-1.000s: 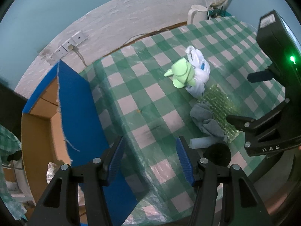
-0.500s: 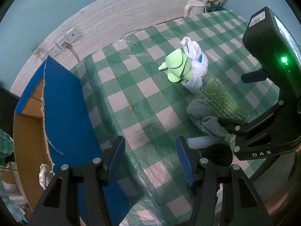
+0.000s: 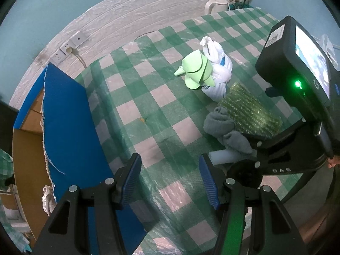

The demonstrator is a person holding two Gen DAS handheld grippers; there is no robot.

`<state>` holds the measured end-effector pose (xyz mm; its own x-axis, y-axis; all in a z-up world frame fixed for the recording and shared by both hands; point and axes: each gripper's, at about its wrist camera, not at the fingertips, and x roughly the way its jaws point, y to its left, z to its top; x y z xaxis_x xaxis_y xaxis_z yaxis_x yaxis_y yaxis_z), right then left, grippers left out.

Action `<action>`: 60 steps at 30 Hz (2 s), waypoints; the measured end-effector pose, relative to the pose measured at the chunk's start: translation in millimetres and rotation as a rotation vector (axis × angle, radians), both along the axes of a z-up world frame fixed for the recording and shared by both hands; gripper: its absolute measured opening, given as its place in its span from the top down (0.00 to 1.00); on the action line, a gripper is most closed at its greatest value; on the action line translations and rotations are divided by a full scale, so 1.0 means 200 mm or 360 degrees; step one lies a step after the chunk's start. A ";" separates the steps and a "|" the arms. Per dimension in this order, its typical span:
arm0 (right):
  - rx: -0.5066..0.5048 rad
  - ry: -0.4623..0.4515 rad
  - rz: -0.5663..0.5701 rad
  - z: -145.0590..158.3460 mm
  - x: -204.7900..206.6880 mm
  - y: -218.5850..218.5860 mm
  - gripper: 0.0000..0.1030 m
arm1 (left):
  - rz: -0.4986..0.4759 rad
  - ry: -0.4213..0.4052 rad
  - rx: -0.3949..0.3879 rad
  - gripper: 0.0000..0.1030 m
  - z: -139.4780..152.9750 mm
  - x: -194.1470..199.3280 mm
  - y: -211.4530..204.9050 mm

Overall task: Organize soft objects
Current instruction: 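Move both tools back over the table toward the remaining soft items, then grasp the green bubble-wrap sleeve with the right tool while the left tool grasps the black sock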

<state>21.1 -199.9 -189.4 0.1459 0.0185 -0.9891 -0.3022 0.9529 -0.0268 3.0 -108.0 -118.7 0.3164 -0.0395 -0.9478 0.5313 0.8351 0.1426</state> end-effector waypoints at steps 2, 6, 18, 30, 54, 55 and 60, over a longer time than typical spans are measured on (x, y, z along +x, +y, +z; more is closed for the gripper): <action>0.0029 0.0014 -0.0013 -0.01 -0.02 0.00 0.22 | -0.0010 0.0008 -0.0003 0.44 0.00 -0.01 0.00; 0.0082 0.0030 -0.0011 -0.01 -0.04 -0.02 0.41 | -0.0039 0.0005 0.0011 0.37 0.01 -0.03 -0.02; 0.0082 0.0073 -0.0079 0.00 -0.14 -0.20 0.77 | -0.0090 0.0015 0.0009 0.36 0.02 -0.13 -0.07; 0.0067 0.0059 -0.0070 0.01 -0.23 -0.23 0.79 | -0.0184 0.0073 -0.0021 0.27 0.01 -0.23 -0.13; 0.0103 0.0076 -0.0062 0.03 -0.24 -0.26 0.83 | -0.0229 0.0228 -0.0059 0.56 -0.14 -0.25 -0.21; 0.0103 0.0074 -0.0061 0.04 -0.24 -0.26 0.83 | -0.0230 0.0233 -0.0064 0.63 -0.14 -0.24 -0.22; 0.0105 0.0058 -0.0059 0.07 -0.25 -0.26 0.85 | -0.0239 0.0218 -0.0045 0.75 -0.14 -0.25 -0.21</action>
